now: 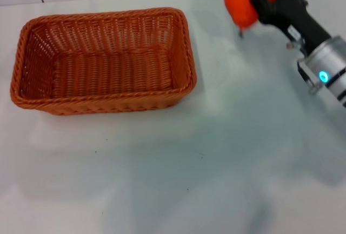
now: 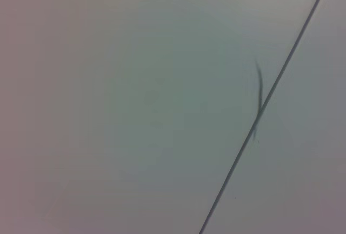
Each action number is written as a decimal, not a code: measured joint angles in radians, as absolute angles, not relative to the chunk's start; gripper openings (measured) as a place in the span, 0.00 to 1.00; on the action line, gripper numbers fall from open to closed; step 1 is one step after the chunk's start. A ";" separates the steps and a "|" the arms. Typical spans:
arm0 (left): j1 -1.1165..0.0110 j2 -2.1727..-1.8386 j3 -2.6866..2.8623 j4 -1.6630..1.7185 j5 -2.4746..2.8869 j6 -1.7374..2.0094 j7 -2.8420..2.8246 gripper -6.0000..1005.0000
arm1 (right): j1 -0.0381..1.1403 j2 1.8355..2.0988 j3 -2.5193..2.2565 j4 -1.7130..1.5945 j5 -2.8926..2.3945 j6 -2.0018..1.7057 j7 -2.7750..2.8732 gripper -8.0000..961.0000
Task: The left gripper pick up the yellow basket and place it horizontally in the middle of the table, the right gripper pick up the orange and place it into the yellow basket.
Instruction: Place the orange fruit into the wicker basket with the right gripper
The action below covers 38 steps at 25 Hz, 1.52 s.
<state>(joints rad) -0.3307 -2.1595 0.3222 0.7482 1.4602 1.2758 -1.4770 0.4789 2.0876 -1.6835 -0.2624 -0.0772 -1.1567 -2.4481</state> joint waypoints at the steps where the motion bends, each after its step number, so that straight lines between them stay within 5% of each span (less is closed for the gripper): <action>1: -0.330 -2.160 0.322 0.748 1.460 1.277 -1.477 0.74 | 0.479 2.088 -1.688 -0.283 -0.083 -1.165 -2.441 0.40; 16: -0.335 -2.163 0.329 0.725 1.460 1.296 -1.477 0.75 | 0.701 2.108 -1.779 -0.361 -0.388 -1.080 -2.137 0.27; 26: -0.339 -2.163 0.333 0.724 1.460 1.312 -1.477 0.75 | 0.712 2.104 -1.780 -0.364 -0.449 -1.075 -2.055 0.20; 32: -0.342 -2.163 0.333 0.724 1.460 1.320 -1.477 0.75 | 0.711 2.104 -1.774 -0.365 -0.446 -1.078 -2.057 0.26; 38: -0.342 -2.163 0.338 0.723 1.460 1.321 -1.477 0.75 | 0.712 2.105 -1.774 -0.365 -0.446 -1.073 -2.055 0.57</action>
<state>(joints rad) -0.3421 -2.1629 0.3383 0.7225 1.4603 1.3208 -1.4772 0.7124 2.1046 -1.7742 -0.3652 -0.4461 -1.0735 -2.0547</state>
